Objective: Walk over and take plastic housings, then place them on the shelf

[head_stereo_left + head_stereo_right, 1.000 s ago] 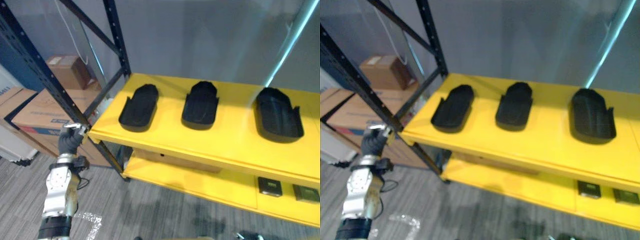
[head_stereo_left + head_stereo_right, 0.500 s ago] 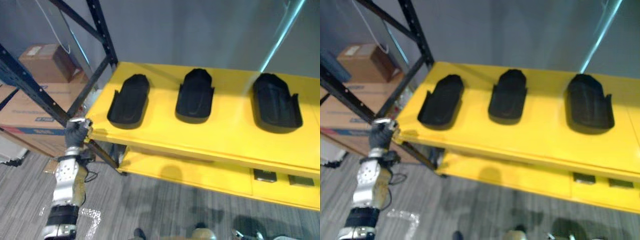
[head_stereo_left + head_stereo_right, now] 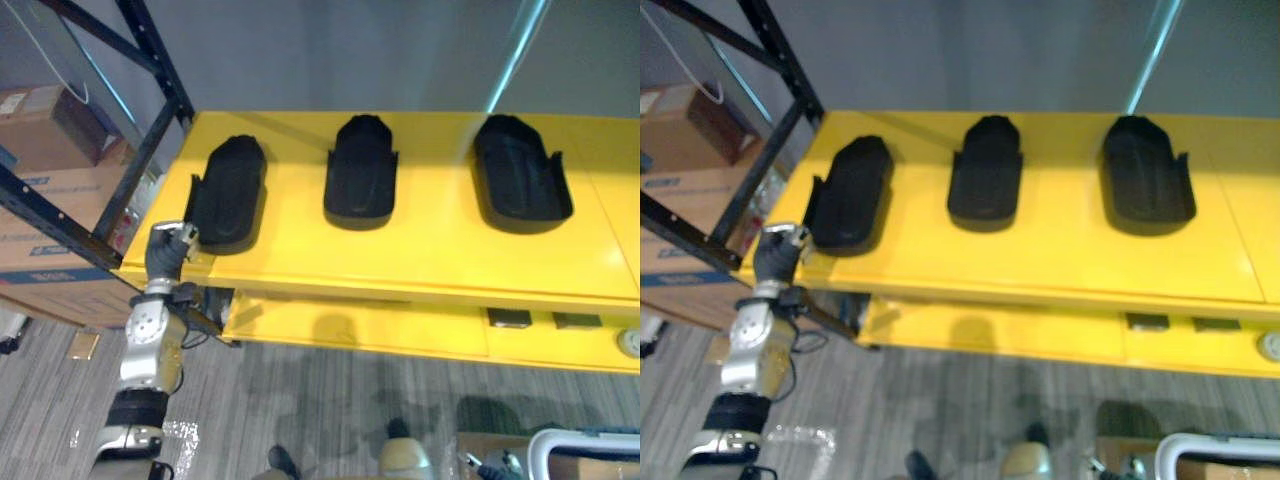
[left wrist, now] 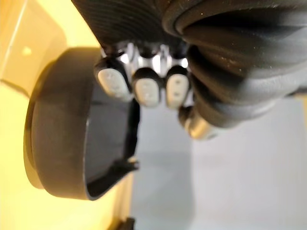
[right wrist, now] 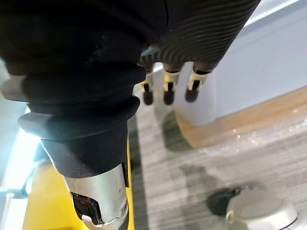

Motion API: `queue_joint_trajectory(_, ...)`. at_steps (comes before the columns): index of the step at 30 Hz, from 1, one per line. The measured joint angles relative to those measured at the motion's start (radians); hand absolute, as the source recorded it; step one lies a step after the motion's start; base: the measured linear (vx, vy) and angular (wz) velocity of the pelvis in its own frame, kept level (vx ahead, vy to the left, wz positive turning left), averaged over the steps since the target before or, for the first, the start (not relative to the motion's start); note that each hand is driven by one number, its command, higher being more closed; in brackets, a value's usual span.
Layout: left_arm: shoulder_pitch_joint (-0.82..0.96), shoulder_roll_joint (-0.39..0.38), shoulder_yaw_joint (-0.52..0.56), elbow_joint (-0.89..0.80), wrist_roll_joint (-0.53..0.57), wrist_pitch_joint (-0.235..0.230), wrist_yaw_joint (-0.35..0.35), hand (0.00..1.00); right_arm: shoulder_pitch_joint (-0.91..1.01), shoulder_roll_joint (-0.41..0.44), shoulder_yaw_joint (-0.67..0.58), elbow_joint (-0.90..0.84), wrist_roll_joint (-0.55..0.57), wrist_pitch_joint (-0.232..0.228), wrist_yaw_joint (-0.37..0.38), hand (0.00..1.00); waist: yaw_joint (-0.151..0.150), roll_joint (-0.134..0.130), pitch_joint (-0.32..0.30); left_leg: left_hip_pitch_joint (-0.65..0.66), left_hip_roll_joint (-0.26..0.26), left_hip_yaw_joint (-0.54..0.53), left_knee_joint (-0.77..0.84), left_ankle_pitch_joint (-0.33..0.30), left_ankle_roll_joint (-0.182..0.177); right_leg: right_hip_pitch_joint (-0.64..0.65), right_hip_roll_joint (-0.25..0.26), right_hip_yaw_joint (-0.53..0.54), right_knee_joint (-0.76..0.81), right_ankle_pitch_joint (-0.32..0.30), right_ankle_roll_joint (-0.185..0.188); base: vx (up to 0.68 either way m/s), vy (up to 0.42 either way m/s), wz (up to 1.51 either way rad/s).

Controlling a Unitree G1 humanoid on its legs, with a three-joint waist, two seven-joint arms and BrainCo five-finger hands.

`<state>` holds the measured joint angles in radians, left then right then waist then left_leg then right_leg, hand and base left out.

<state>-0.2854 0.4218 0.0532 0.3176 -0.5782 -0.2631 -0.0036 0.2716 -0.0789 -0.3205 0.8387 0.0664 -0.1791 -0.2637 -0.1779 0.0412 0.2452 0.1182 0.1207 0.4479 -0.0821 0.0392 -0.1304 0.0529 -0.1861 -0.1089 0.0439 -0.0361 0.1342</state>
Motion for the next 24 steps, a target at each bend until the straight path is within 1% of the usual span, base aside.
queue_joint_trajectory(4,-0.023,0.000,0.000,0.000,-0.014,-0.001,-0.013,1.00,-0.001,0.000,0.002,-0.010,0.000,0.001,0.000,0.00,0.000,0.010,0.031,-0.015,0.000,-0.001,0.008,0.000,0.001,-0.017,-0.002,0.000,0.012,0.000,0.000,-0.02,-0.002,0.01)
queue_joint_trajectory(6,-0.030,0.000,-0.004,0.000,-0.014,-0.001,-0.014,1.00,-0.001,0.000,0.007,-0.010,0.000,0.002,0.000,0.00,-0.001,0.008,0.041,-0.030,0.004,-0.003,0.035,-0.008,0.008,-0.020,-0.004,0.000,0.015,0.000,0.000,0.00,0.000,0.00)
queue_joint_trajectory(11,-0.031,0.000,-0.035,0.000,-0.016,0.003,-0.040,1.00,-0.001,-0.001,0.018,-0.019,0.000,0.002,0.000,0.00,-0.004,0.009,0.042,-0.043,0.011,-0.004,0.062,-0.016,0.008,-0.021,-0.003,0.000,0.019,0.000,0.000,-0.01,-0.001,0.00)
queue_joint_trajectory(12,-0.031,0.000,-0.036,0.000,-0.033,0.003,-0.050,1.00,-0.001,-0.001,0.024,-0.018,0.000,0.002,0.000,0.00,-0.005,0.009,0.042,-0.048,0.011,-0.005,0.070,-0.019,0.009,-0.024,-0.004,0.000,0.022,0.000,0.000,-0.04,0.001,0.01)
queue_joint_trajectory(20,-0.028,0.000,-0.037,0.000,-0.043,0.010,-0.048,1.00,-0.001,0.000,0.029,-0.018,0.000,0.008,-0.001,0.00,-0.003,0.010,0.044,-0.050,0.012,-0.004,0.076,-0.023,0.010,-0.034,-0.005,0.002,0.031,0.000,0.001,-0.03,0.002,-0.01)
queue_joint_trajectory(24,-0.030,0.000,-0.036,0.006,-0.043,0.011,-0.040,1.00,-0.001,0.000,0.030,-0.018,0.000,0.010,-0.001,0.00,-0.006,0.015,0.058,-0.054,0.012,-0.003,0.076,-0.023,0.010,-0.040,-0.005,0.003,0.031,0.001,0.002,0.00,0.000,0.00)
